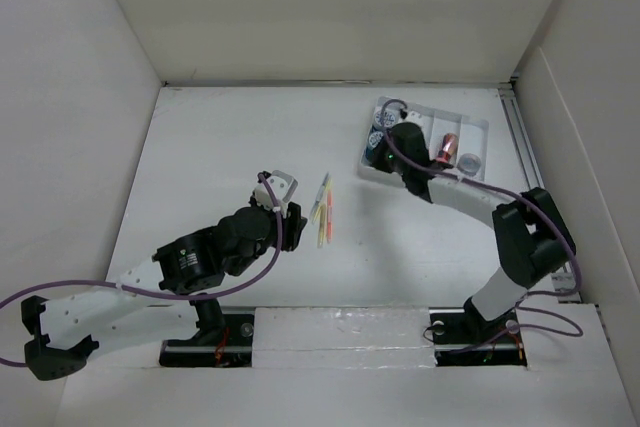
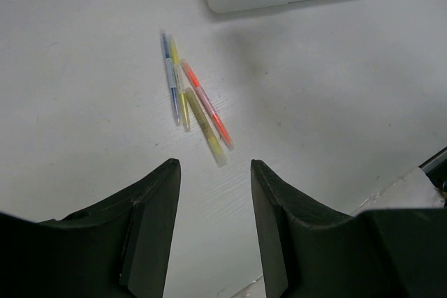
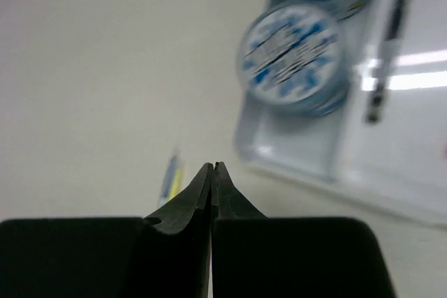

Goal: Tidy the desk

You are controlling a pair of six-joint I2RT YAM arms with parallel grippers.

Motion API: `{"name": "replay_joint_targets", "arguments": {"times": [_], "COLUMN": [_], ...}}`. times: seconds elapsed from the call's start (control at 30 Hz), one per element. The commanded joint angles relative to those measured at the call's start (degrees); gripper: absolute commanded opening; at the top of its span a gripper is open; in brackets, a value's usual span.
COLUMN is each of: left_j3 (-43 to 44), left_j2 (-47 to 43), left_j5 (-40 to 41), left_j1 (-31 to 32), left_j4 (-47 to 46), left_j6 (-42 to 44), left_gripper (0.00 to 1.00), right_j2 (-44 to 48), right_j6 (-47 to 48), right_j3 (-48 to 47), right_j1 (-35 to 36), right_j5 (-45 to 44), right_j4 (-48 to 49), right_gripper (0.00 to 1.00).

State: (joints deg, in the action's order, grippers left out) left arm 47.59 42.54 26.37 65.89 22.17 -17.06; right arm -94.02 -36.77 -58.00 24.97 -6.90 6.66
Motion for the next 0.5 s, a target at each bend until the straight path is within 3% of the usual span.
{"name": "replay_joint_targets", "arguments": {"times": [0.0,0.07,0.23,0.33,0.37,0.47], "left_j3": [0.4,0.1,0.1,0.1,0.1,0.0], "left_j2": [-1.1,-1.5,-1.7,-1.7,-1.8,-1.7], "left_j5": [1.1,1.4,0.8,0.2,0.3,0.3], "left_j1": [-0.1,-0.1,-0.1,-0.1,-0.1,-0.1], "left_j4": [-0.5,-0.6,-0.6,-0.8,-0.7,-0.9], "left_j6": [-0.3,-0.3,-0.2,0.0,-0.2,0.0], "left_gripper": [0.41,0.41,0.41,0.41,0.41,0.41], "right_j2": [1.6,0.2,-5.8,-7.2,-7.6,-8.3], "right_j6": [-1.5,-1.1,0.0,0.5,0.3,0.4], "right_j3": [4.4,5.3,1.4,1.0,0.6,0.7], "right_j1": [9.9,17.0,26.2,27.3,27.3,27.3], "right_j5": [-3.4,-7.0,-18.7,-19.6,-20.0,-22.1], "right_j4": [8.1,9.7,4.3,3.7,3.1,2.3], "right_gripper": [0.00,0.00,0.00,0.03,0.06,0.27]}}
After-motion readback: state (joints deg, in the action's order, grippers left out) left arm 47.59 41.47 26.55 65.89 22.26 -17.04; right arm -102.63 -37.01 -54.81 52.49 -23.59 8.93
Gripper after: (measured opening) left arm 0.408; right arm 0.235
